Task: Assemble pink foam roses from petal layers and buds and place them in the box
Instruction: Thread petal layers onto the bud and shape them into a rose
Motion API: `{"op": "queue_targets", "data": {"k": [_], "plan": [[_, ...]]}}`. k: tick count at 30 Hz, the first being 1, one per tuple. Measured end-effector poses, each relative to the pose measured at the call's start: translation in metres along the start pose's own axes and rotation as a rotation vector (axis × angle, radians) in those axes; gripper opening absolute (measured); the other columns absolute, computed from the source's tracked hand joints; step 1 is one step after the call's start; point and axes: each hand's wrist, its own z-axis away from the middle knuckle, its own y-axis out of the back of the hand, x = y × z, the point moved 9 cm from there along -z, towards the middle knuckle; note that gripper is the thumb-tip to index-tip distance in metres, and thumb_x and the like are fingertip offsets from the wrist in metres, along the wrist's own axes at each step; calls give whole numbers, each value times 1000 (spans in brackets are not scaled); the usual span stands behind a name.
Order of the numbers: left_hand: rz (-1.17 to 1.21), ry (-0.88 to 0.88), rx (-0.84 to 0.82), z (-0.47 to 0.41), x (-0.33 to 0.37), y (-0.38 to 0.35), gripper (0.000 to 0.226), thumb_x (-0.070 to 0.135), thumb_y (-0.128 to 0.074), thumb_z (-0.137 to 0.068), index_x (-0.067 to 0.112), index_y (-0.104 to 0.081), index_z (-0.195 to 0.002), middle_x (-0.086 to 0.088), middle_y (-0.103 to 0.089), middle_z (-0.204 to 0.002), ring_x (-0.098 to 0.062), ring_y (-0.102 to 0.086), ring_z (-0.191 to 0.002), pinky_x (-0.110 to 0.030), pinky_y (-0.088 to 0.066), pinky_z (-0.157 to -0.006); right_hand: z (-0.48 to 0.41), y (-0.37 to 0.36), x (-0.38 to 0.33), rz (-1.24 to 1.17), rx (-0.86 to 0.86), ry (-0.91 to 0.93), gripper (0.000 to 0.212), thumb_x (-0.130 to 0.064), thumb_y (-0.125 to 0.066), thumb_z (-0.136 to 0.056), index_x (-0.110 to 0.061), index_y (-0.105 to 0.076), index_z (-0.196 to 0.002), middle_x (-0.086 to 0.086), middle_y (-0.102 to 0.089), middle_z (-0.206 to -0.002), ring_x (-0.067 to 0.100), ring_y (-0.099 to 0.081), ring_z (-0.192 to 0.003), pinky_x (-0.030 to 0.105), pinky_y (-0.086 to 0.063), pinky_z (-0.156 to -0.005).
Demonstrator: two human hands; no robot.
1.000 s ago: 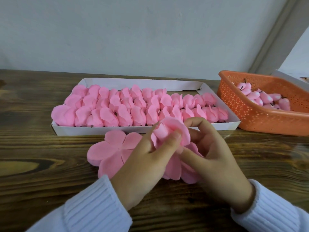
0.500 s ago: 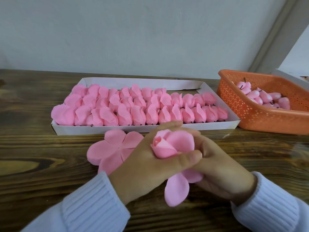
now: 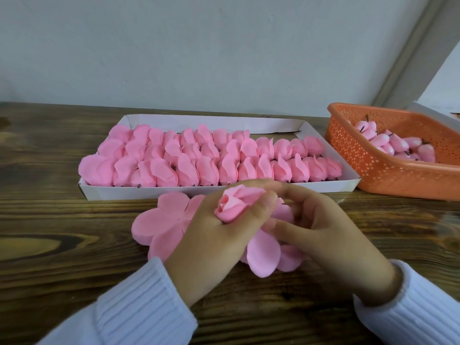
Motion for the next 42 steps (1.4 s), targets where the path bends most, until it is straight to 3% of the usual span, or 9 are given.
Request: {"op": "queue_targets", "data": {"k": [4, 9, 13, 21, 26, 28, 31, 36, 42], "plan": [[16, 41, 112, 0, -8, 11, 27, 51, -61, -79, 43, -68, -104, 20, -72, -96, 5, -66, -90, -12, -49, -68, 5, 11, -15, 199, 159, 137, 13, -20, -74, -78, -20, -68, -89, -3, -74, -79, 11, -70, -72, 20, -53, -63], [-7, 72, 135, 0, -10, 11, 30, 63, -54, -77, 44, -68, -94, 18, -61, -57, 5, -55, -51, -9, -41, -51, 19, 10, -45, 479, 282, 418, 4, -21, -66, -83, -22, -68, -87, -9, -70, -77, 5, -65, -67, 12, -47, -61], [52, 99, 46, -1, -15, 2, 38, 64, -54, -71, 43, -70, -97, -4, -74, -92, -15, -70, -88, -42, -58, -80, 29, 10, -58, 522, 360, 531, 4, -24, -61, -84, -26, -64, -85, -19, -63, -71, 1, -61, -62, 9, -42, -60], [129, 168, 111, -2, -24, 7, 51, 72, -54, -63, 33, -72, -90, -2, -74, -90, -17, -70, -95, -51, -51, -93, 35, 8, -65, 539, 391, 605, 5, -22, -62, -85, -27, -61, -84, -11, -61, -70, 0, -60, -63, 10, -43, -63], [151, 202, 81, -2, -27, 5, 60, 73, -54, -62, 28, -72, -97, -20, -71, -99, -31, -68, -98, -55, -48, -95, 35, 9, -62, 546, 415, 579, 3, -24, -63, -84, -26, -61, -82, -14, -62, -68, 0, -60, -63, 9, -43, -62], [30, 129, 2, -2, -19, -1, 51, 71, -52, -70, 30, -71, -94, -18, -71, -93, -29, -68, -91, -48, -54, -86, 33, 14, -59, 500, 445, 539, 2, -26, -63, -83, -25, -62, -81, -11, -64, -71, 1, -62, -60, 9, -43, -59], [-65, 3, -83, 0, -1, -10, 12, 49, -65, -85, 39, -72, -86, 13, -73, -77, 1, -68, -75, -12, -51, -64, 31, 19, -53, 413, 458, 496, 11, -26, -71, -82, -19, -63, -85, -10, -67, -67, 3, -62, -55, 7, -41, -55], [-49, -37, -85, 0, 3, -11, 19, 44, -62, -78, 27, -70, -80, 12, -71, -70, 2, -66, -69, -8, -47, -61, 28, 14, -53, 281, 372, 506, 11, -23, -63, -85, -20, -59, -95, -10, -69, -69, 3, -65, -60, 11, -46, -58], [91, 76, 12, -2, -14, 0, 35, 62, -54, -74, 31, -66, -67, -17, -66, -80, -40, -64, -83, -56, -52, -78, 25, 18, -46, 143, 363, 456, 8, -23, -58, -85, -21, -59, -93, 0, -68, -75, 11, -64, -66, 27, -52, -64]]}}
